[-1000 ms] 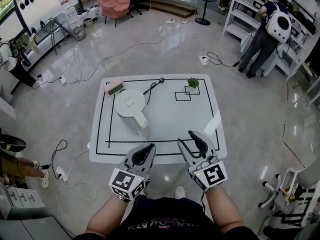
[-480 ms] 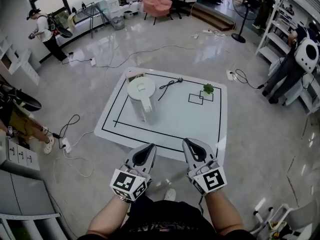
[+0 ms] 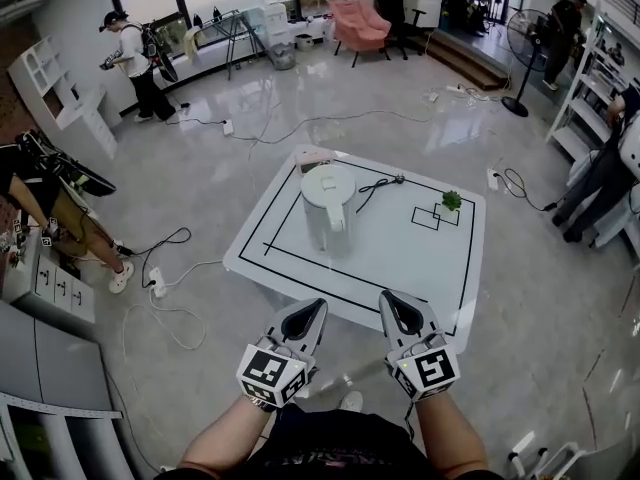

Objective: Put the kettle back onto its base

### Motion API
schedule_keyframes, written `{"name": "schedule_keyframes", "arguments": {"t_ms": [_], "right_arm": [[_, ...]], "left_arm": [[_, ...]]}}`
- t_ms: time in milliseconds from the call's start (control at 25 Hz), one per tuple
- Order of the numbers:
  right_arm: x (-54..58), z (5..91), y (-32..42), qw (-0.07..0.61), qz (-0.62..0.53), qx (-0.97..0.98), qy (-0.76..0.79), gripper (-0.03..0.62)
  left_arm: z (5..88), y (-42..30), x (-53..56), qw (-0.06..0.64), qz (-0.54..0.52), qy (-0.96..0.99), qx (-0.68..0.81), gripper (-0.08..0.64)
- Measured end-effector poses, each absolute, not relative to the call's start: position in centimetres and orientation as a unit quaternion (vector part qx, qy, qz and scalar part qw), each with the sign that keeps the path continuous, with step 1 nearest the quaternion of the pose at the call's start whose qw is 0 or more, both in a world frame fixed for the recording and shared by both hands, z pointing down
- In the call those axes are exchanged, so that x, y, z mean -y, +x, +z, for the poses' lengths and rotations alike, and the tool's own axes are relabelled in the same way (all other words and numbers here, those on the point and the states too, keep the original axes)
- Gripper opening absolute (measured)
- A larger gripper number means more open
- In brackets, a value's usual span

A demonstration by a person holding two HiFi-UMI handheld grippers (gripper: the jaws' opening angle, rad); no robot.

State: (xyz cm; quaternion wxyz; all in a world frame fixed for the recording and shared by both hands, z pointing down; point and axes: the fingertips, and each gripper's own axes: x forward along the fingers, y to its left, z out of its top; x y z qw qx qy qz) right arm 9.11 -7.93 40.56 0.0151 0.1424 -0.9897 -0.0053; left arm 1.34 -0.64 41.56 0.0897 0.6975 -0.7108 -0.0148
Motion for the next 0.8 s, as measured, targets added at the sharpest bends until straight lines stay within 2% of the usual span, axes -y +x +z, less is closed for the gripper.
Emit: {"name": "schedule_keyframes", "arguments": {"t_ms": [800], "right_arm": [[6.6,42.3,9.6,0.037,0.004,0.989,0.140,0.002]], "left_arm": [[42.0,1.6,-0.1,0.090,-0.019,0.695,0.713,0.005]]}}
